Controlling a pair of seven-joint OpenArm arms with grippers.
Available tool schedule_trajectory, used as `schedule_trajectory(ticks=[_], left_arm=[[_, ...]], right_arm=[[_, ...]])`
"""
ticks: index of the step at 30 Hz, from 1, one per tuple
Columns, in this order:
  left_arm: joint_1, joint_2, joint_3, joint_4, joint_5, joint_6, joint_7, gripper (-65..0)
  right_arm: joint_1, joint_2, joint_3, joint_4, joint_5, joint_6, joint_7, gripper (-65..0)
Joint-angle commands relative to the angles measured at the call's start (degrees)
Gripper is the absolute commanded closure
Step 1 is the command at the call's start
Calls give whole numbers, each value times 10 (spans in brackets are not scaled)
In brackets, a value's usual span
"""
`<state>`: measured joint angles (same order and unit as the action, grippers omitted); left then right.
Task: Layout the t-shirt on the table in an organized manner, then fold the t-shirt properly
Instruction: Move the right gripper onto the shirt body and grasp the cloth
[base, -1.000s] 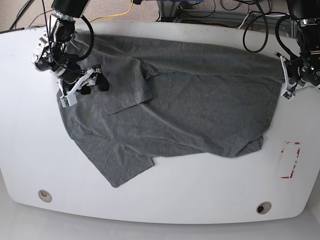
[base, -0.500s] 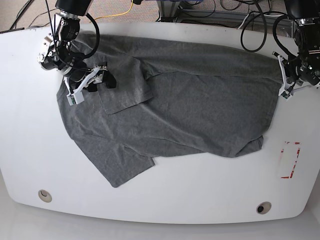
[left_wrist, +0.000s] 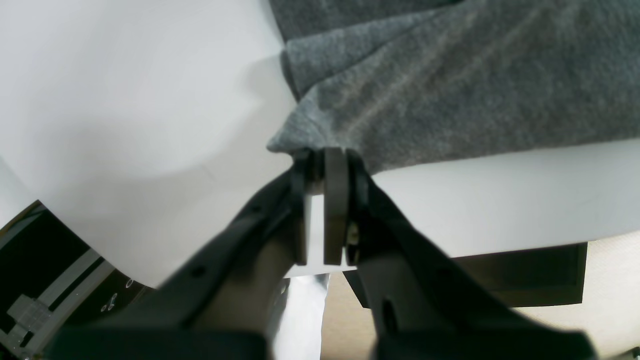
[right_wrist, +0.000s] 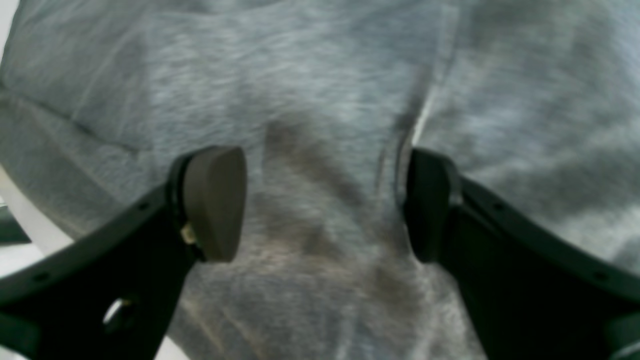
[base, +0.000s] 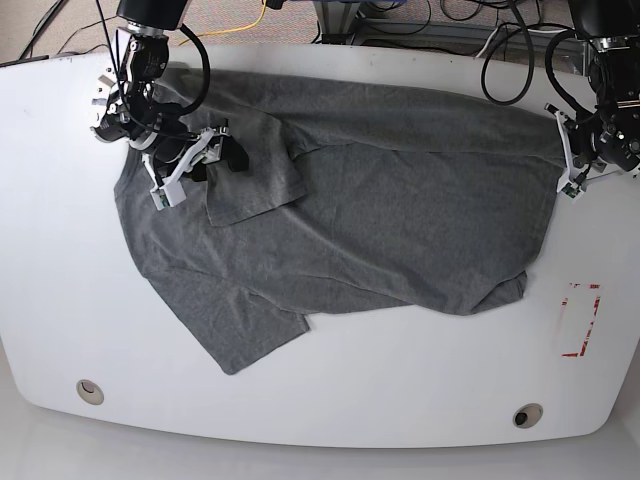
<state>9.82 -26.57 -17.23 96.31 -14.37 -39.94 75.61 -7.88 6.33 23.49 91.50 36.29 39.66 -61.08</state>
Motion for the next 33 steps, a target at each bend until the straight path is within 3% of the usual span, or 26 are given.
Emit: schedule_trajectory(ticks=[1,9,12,21,33], left_arm=[[-5,-11,-4,7,3,-1,1,-24],[-4,-11,-4,7,3,-1,1,-24],[-4,-11,-4,7,3,-1,1,-24],[-4,-10,-4,7,3,-1,1,-24],[-5,1,-1,7,3,-1,1,-24]], right_arm=[[0,7,-2,12,11,3,11,-460],[-1,7,-5,9,11,3,11,-455],[0,7,-5,9,9,3,11,-406],[2,8,-5,11,7,3,11,0],[-5,10,-2,81,10,3,11,0]])
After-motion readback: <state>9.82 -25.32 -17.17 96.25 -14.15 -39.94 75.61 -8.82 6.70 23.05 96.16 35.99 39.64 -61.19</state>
